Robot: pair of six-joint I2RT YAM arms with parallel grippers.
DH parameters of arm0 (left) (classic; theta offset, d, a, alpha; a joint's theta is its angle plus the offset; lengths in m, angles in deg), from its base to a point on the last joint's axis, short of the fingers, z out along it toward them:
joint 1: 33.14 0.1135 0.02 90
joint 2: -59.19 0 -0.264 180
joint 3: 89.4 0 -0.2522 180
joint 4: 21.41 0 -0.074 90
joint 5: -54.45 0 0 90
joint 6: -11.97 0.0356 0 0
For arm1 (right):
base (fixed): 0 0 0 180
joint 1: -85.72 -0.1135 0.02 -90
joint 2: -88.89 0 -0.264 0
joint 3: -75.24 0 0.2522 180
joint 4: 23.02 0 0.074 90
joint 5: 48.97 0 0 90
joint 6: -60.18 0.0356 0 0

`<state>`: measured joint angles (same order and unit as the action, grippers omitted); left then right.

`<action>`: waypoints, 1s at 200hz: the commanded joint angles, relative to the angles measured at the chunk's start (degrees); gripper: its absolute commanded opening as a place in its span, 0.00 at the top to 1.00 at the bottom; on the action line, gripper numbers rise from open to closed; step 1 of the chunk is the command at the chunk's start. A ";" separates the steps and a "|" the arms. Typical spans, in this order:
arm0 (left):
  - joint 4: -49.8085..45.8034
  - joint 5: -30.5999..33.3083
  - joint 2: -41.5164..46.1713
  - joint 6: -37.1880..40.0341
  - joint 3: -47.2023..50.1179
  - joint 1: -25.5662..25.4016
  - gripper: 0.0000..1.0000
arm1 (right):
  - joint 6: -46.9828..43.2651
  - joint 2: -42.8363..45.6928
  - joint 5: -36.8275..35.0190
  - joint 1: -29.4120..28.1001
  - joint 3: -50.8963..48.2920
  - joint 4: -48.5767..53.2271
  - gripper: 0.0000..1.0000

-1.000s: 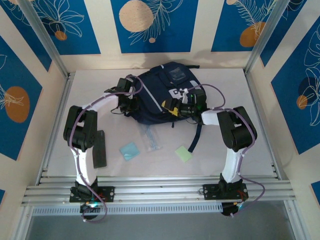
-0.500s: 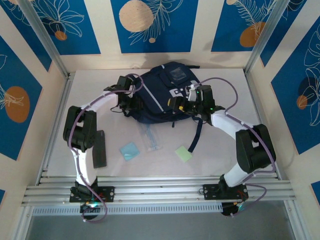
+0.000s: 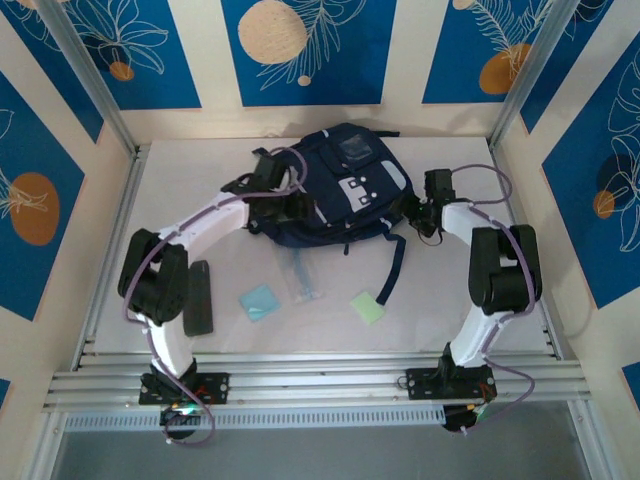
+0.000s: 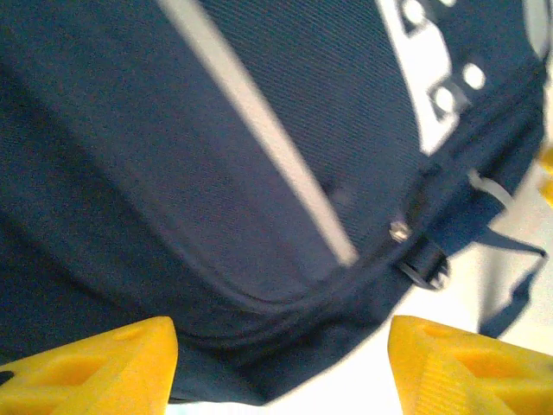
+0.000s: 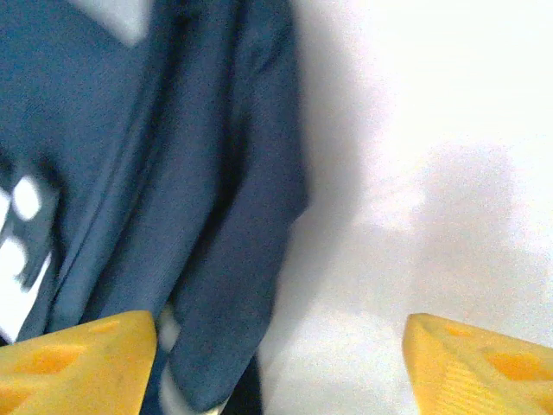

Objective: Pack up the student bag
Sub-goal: Rotate the student bag at the top-center of the table.

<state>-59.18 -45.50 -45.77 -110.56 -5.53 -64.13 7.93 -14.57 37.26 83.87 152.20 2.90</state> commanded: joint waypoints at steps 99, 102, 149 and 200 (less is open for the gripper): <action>3.48 9.84 -19.91 -1.60 -13.02 -6.60 0.39 | 6.25 -1.35 16.10 0.85 -8.19 -10.74 1.00; 3.54 9.99 -20.18 -1.35 -13.29 -6.49 0.39 | 6.50 -0.64 16.08 0.61 -9.13 -10.91 1.00; 1.81 12.11 -22.03 2.97 -16.69 -5.45 0.39 | 10.20 7.32 15.09 -6.47 -18.02 -12.28 1.00; 0.13 15.27 -22.55 6.21 -16.99 -5.90 0.63 | 11.28 8.82 14.72 -9.24 -18.61 -12.10 1.00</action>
<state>-58.85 -32.26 -66.04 -107.90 -20.66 -69.53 19.37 -6.92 45.90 76.00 134.26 -12.20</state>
